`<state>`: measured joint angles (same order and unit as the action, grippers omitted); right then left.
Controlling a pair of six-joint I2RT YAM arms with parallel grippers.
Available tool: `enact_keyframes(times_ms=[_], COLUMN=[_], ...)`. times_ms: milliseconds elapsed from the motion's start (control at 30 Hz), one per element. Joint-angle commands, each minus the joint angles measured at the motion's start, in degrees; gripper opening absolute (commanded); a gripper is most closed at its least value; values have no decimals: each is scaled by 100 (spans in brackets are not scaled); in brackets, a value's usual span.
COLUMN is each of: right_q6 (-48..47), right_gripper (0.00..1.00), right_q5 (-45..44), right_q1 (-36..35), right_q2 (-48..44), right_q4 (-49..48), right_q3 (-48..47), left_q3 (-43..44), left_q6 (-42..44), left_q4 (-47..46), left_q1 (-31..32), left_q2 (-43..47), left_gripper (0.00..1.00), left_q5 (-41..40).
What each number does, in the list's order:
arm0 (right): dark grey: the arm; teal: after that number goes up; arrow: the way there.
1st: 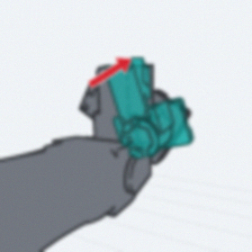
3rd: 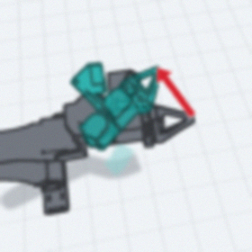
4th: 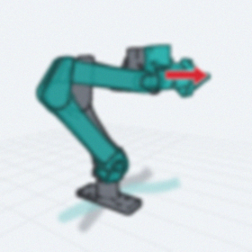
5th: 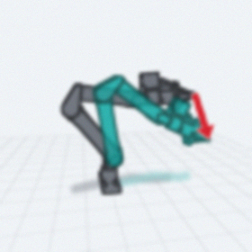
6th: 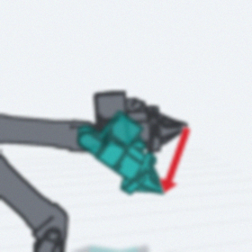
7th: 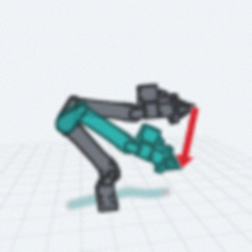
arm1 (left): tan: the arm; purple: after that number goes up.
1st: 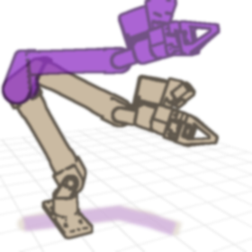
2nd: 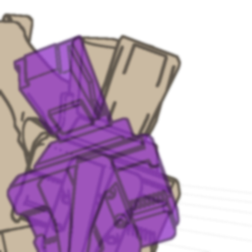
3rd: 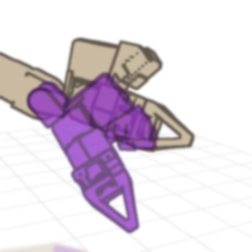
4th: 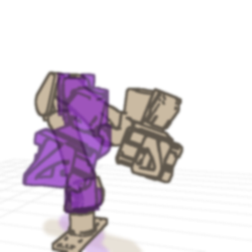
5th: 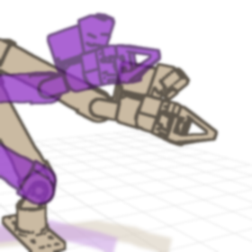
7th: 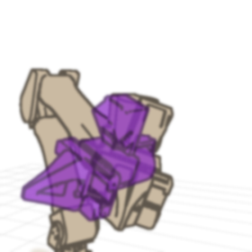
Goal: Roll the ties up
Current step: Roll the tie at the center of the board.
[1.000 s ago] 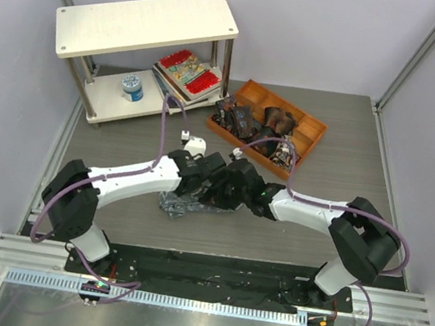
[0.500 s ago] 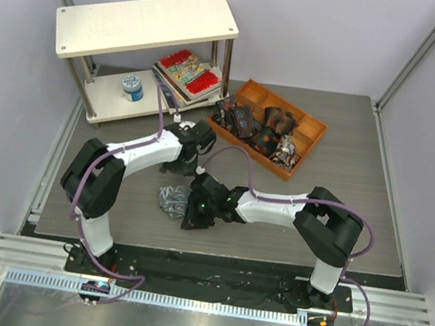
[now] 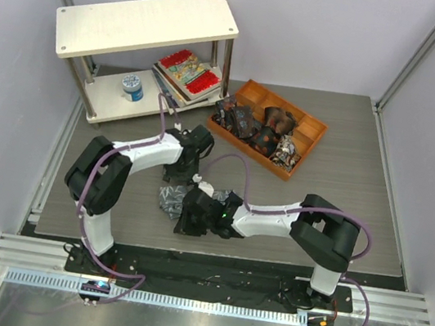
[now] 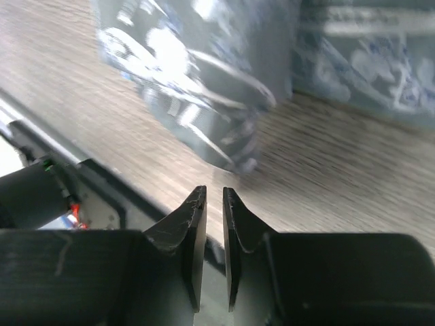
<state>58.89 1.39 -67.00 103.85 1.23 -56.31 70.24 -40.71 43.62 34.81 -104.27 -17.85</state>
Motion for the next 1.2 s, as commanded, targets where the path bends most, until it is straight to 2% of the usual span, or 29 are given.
enact_keyframes(times_ms=[0, 533, 733, 900, 1167], right_q6=[482, 808, 825, 878, 817], right_gripper=[21, 18, 18, 19, 19], right_q5=[-1078, -2818, -3048, -3259, -3031], right_q1=[-207, -366, -428, -436, -454], right_q2=[-67, 451, 250, 372, 259], right_q4=[-809, -1529, -2329, -2171, -2276], right_q3=[209, 262, 613, 385, 472], left_q3=[-273, -739, -827, -889, -880], left_q6=[-236, -385, -482, -561, -482], left_q4=[15, 24, -2, -72, -108], left_q1=[-27, -44, -70, -88, -158], left_q2=[346, 363, 425, 486, 425], left_gripper=[61, 60, 60, 60, 61], left_q5=[378, 1037, 1117, 1169, 933])
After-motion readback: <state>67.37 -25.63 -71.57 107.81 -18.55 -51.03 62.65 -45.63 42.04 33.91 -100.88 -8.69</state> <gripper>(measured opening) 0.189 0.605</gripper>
